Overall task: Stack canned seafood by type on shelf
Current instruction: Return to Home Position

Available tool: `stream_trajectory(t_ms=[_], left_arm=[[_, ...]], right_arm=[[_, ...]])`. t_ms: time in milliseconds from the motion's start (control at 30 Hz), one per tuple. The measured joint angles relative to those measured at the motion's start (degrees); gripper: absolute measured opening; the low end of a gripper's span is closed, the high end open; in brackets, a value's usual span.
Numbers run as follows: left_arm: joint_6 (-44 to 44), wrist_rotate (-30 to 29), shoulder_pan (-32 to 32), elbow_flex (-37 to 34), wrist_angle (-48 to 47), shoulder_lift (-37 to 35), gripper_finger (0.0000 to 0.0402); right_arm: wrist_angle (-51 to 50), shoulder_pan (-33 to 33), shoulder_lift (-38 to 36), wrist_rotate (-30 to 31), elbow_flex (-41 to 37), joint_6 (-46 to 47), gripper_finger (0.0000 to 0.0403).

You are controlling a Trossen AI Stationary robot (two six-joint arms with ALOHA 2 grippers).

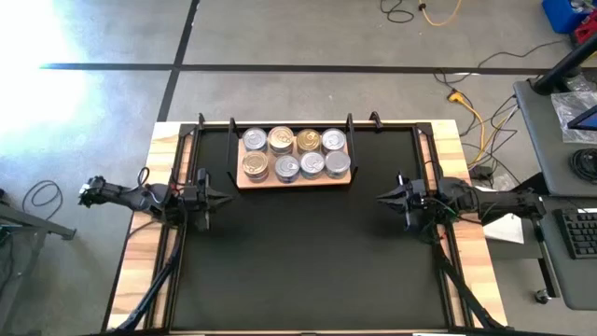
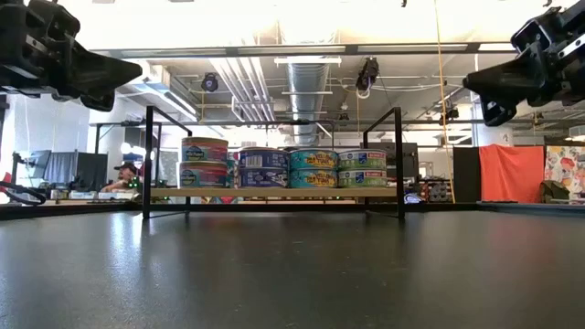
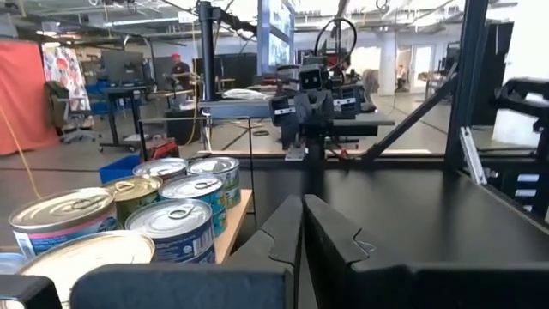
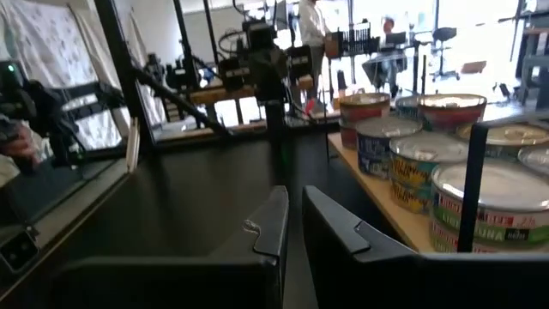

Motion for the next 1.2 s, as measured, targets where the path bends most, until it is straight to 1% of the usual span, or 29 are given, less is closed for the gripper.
stream_trajectory(t_ms=[167, 267, 333, 467, 500, 600, 667, 867, 933, 1200], left_arm=[[2.2, 0.3, 0.1, 0.0, -0.1, 0.0, 0.0], [2.7, 2.1, 0.1, 0.0, -0.3, 0.0, 0.0], [2.2, 7.1, 0.0, 0.0, -0.9, 0.0, 0.0], [-1.8, 20.4, 0.2, 0.0, -3.0, 0.1, 0.0], [-2.7, 21.9, 0.2, 0.0, -3.0, 0.3, 0.0], [-3.2, 22.0, 1.3, 0.0, -3.1, 0.5, 0.0], [-3.2, 20.7, 3.1, 0.0, -3.2, 0.5, 0.0], [-3.8, 19.6, 8.9, 0.0, -2.6, 0.4, 0.0], [-3.8, 18.6, 9.5, 0.0, -2.8, 0.6, 0.0], [-2.9, 18.2, 9.5, 0.4, -3.3, 2.4, 0.0]], right_arm=[[-0.1, 0.0, 1.9, 0.0, 0.0, 2.8, 0.0029], [-0.2, 0.0, 2.7, 0.0, 0.0, 2.5, 0.0029], [-0.2, 0.0, 3.0, -0.1, 0.0, 2.6, 0.0029], [-0.2, 0.0, 3.0, -0.1, 0.0, 2.6, 0.0029], [-0.2, 0.0, 3.0, -0.1, 0.0, 2.6, 0.0029], [-0.2, 0.0, 3.0, -0.1, 0.0, 2.5, 0.0029], [-0.2, 0.0, 3.0, -0.1, 0.0, 2.6, 0.0029], [-0.2, 0.0, 3.0, -0.1, 0.0, 2.5, 0.0029], [-0.2, 0.0, 3.0, -0.1, -0.1, 2.5, 0.0029], [-0.2, 0.0, 3.0, -0.2, -0.1, 2.5, 0.0029]])
